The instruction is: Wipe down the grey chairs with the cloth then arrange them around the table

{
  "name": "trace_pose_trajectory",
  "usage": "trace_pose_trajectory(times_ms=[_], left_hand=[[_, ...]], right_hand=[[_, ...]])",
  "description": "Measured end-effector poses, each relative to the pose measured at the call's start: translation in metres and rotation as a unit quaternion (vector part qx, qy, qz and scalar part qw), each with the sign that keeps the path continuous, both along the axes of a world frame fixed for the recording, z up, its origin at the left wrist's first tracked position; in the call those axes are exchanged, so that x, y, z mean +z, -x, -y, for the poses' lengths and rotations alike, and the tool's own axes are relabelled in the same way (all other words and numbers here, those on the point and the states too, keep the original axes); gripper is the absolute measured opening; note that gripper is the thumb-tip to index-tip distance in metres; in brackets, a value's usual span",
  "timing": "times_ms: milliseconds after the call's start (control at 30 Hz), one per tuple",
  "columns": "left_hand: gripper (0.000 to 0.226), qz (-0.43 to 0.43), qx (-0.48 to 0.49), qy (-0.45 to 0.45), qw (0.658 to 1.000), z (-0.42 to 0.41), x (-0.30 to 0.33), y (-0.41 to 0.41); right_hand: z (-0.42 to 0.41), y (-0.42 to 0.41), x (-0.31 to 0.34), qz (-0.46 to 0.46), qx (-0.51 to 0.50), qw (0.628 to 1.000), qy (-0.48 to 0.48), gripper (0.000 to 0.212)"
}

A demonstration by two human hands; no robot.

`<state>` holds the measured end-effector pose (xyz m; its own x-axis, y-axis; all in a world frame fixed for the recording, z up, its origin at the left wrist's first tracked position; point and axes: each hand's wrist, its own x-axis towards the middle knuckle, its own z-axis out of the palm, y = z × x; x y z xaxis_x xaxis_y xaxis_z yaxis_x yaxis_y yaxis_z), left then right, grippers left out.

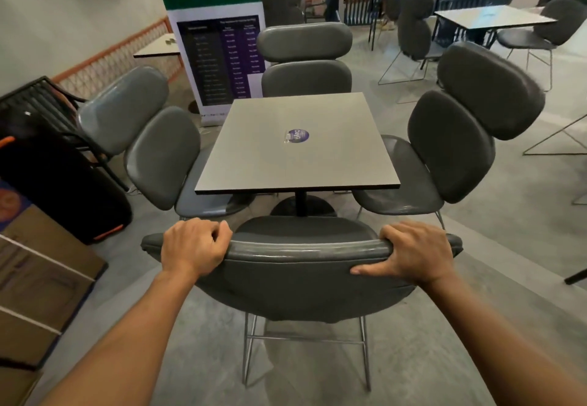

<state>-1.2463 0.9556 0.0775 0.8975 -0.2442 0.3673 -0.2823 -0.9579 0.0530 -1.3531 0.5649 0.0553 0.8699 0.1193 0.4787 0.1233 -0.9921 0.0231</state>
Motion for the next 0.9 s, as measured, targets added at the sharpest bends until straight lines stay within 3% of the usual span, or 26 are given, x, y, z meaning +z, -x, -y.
trace_pose_trajectory(times_ms=[200,400,900], left_hand=[[0.053,0.005,0.015,0.025,1.000,0.002,-0.005,0.023],[0.044,-0.048,0.037,0.026,0.998,0.002,0.001,0.038],[0.042,-0.041,0.047,0.064,0.996,-0.001,-0.001,0.047]], right_hand=[[-0.001,0.012,-0.006,-0.018,0.003,1.000,-0.003,0.083],[-0.012,0.025,0.008,-0.079,-0.017,0.997,-0.014,0.082],[-0.019,0.031,0.025,-0.201,-0.024,0.977,-0.065,0.084]])
